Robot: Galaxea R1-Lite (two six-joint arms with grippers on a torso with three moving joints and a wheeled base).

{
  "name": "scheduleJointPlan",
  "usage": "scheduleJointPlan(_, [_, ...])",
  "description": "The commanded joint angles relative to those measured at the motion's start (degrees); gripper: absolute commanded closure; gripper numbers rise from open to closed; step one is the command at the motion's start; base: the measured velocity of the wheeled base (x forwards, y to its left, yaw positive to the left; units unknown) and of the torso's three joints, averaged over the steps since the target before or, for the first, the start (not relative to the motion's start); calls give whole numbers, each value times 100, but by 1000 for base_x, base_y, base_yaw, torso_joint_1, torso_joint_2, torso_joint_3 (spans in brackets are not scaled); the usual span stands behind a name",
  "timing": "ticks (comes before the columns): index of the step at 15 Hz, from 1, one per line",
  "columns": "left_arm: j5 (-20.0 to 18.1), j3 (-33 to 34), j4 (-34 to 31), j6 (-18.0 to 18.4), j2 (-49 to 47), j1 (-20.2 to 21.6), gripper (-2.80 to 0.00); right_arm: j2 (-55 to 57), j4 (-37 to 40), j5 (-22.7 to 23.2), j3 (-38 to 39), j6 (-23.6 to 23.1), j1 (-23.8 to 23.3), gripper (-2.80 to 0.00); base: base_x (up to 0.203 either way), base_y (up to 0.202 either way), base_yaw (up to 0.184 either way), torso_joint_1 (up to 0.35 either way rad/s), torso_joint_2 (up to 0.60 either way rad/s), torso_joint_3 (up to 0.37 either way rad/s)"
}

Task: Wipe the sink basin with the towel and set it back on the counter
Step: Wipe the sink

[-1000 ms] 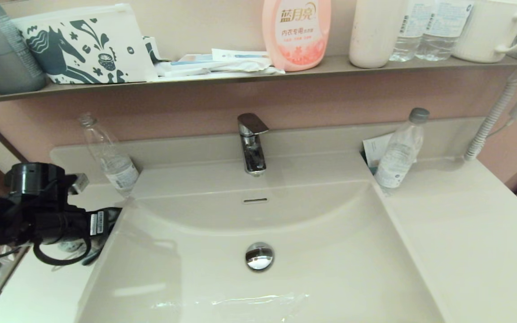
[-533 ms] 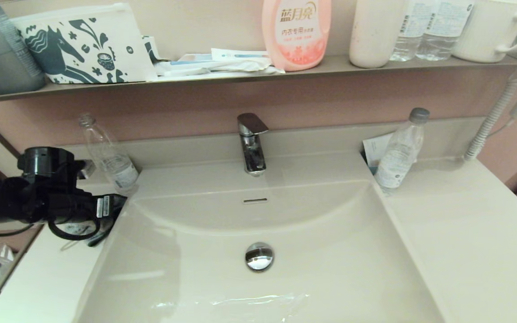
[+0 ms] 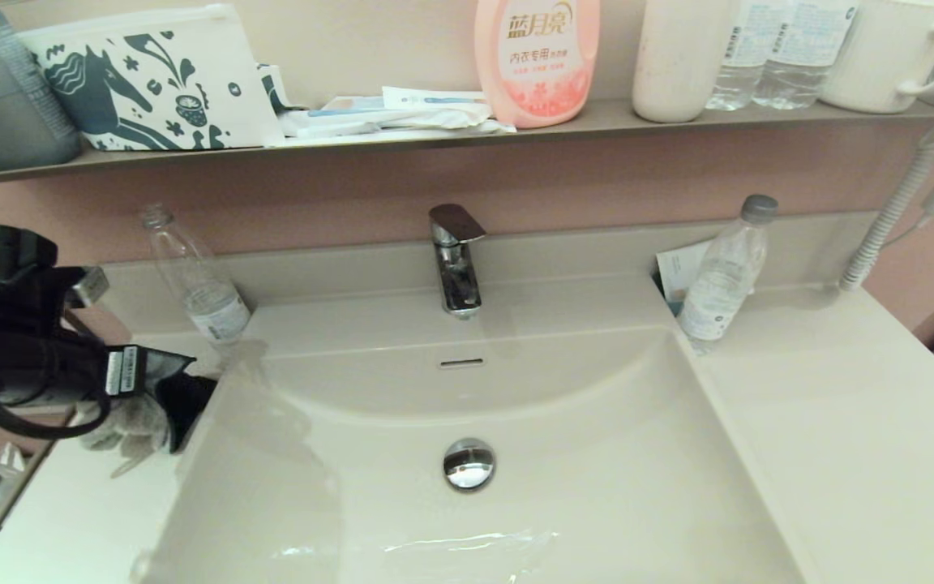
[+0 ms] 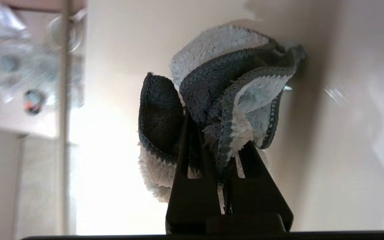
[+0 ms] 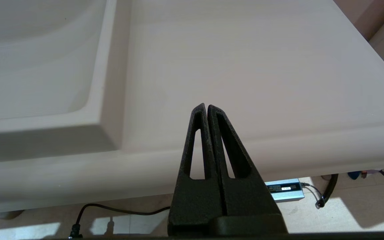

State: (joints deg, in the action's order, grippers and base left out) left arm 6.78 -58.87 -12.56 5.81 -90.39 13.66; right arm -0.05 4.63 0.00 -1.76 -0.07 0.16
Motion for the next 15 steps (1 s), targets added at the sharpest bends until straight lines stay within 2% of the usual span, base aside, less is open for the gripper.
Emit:
scheduleJointPlan(1, [368,17,-698,-22,1124,-290,0,5,3,0,0,-1,2,0,0,0,0,0,0,0])
scheduleJointPlan(3, [1000,57,-1124,-94,1542,-598,0,5,3,0,0,-1,2,0,0,0,0,0,0,0])
scheduleJointPlan(5, [1370,64,-1599,-113,1804,-698,0,5,3,0,0,-1,2,0,0,0,0,0,0,0])
scheduleJointPlan(9, [1502,279,-1706,-106,1999,-651,0,5,3,0,0,-1,2,0,0,0,0,0,0,0])
scheduleJointPlan(11, [1515,372,-1772,-106,2004,-404,0,5,3,0,0,-1,2,0,0,0,0,0,0,0])
scheduleJointPlan(13, [1742,550,-2156,-112,2093,-182,0,12,3,0,0,-1,0,0,0,0,0,0,0,0])
scheduleJointPlan(15, [1820,731,-2499,-126,2387,-141,0,5,3,0,0,-1,2,0,0,0,0,0,0,0])
